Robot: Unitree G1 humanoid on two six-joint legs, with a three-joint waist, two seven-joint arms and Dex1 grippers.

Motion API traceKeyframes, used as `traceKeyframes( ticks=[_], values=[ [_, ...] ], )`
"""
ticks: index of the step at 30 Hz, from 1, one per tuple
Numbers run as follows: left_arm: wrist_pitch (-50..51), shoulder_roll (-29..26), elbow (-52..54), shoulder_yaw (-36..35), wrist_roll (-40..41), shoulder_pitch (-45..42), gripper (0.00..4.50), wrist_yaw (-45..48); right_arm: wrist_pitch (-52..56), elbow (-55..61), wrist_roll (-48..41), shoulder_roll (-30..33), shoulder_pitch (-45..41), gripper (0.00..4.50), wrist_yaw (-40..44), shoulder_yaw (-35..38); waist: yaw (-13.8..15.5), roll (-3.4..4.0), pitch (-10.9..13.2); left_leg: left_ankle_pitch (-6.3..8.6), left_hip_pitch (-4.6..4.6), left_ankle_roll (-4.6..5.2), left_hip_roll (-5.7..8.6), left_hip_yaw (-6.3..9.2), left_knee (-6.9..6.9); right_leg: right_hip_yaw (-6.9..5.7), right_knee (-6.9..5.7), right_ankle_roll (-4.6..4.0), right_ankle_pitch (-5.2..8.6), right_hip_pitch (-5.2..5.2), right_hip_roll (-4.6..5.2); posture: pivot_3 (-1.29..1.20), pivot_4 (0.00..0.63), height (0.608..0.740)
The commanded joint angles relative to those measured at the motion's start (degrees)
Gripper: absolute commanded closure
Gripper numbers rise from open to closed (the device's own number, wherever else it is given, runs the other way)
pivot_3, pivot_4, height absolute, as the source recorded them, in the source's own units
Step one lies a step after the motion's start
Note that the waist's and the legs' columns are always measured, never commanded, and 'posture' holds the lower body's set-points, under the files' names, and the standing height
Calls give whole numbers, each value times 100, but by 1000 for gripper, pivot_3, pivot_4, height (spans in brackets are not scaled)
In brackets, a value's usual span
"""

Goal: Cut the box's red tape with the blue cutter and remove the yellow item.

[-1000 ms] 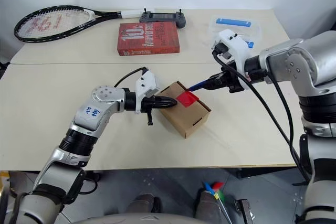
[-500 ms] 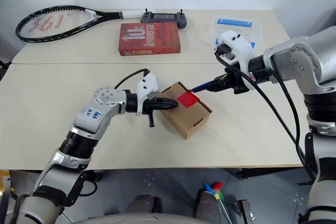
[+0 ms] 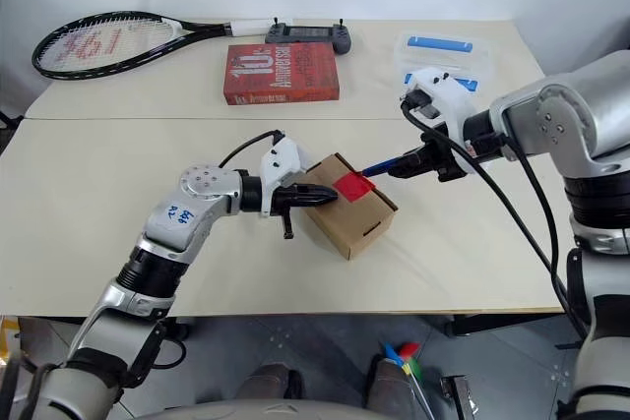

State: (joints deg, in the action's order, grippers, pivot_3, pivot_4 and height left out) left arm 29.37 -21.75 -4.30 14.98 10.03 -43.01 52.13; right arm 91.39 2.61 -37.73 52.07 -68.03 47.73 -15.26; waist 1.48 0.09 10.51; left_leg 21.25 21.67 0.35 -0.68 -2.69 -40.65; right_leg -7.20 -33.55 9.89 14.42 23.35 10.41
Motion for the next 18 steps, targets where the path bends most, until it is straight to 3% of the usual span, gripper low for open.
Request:
traceKeyframes(
  ticks=[1,7,18],
  values=[
    [157,23,-133,295,-166,149,4500,15,27,-5,42,-16,-18,4363,-41,49,-3,0,0,0,0,0,0,0,-1,0,0,0,0,0,0,0,150,740],
    [170,41,-111,288,-179,164,4500,-2,108,21,-6,25,-20,4363,7,-28,-7,0,0,0,0,0,-1,0,-10,2,-7,0,0,0,0,0,150,740],
    [196,35,-99,279,-192,217,4500,-49,111,567,-813,908,198,4363,158,-128,-6,0,0,1,0,1,-2,-2,-19,6,-9,-1,0,0,0,0,150,740]
  ],
)
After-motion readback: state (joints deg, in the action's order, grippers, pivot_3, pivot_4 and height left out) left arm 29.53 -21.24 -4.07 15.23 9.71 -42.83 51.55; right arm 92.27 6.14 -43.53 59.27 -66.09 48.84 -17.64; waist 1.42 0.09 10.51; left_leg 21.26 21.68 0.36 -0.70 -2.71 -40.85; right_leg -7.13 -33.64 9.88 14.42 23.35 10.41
